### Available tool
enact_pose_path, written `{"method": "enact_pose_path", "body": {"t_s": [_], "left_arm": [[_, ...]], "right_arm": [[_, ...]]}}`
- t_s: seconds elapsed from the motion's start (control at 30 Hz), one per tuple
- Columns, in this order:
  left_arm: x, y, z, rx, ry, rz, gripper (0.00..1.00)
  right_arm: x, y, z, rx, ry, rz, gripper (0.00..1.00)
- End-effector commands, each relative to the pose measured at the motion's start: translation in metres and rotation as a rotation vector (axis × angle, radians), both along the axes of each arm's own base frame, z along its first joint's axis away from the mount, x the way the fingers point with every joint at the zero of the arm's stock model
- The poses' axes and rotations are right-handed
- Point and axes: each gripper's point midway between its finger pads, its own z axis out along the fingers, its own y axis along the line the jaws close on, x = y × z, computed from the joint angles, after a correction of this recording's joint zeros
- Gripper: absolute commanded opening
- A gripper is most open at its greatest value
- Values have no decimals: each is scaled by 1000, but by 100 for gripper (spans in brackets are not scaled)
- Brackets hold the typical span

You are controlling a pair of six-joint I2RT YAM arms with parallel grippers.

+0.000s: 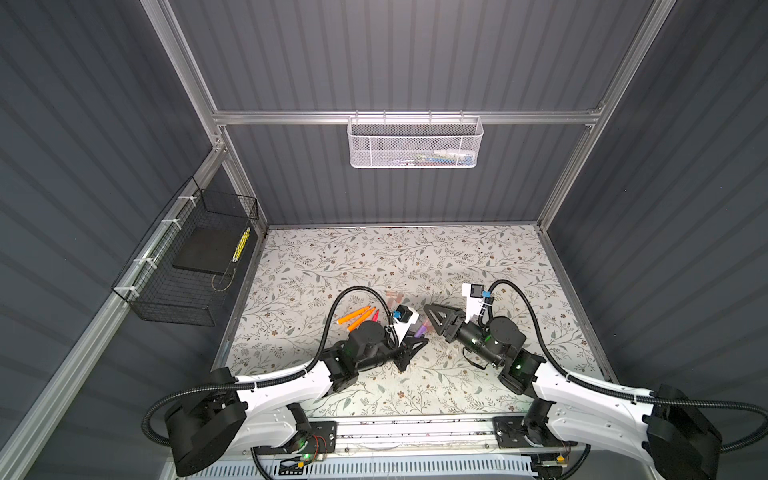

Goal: Insert the pens into the pen caps
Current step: 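Press the pink cap down onto the purple marker tip held by the left gripper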

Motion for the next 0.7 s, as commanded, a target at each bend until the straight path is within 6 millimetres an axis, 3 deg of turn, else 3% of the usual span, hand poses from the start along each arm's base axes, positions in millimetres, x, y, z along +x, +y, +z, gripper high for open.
{"method": "enact_pose_path", "body": {"t_s": [0.0, 0.27, 0.4, 0.67], "left_arm": [[-1, 2, 6, -10, -28, 6, 0], [0, 0, 12, -17, -45, -1, 0], [13, 3, 21, -28, -60, 60, 0], [56, 12, 68, -149, -44, 135, 0]], "right_arm": [[-1, 6, 19, 38, -33, 17, 44], [-3, 16, 7, 26, 0, 44, 17], [-8, 18, -1, 17, 8, 52, 0], [-31, 24, -15, 9, -27, 98, 0]]}}
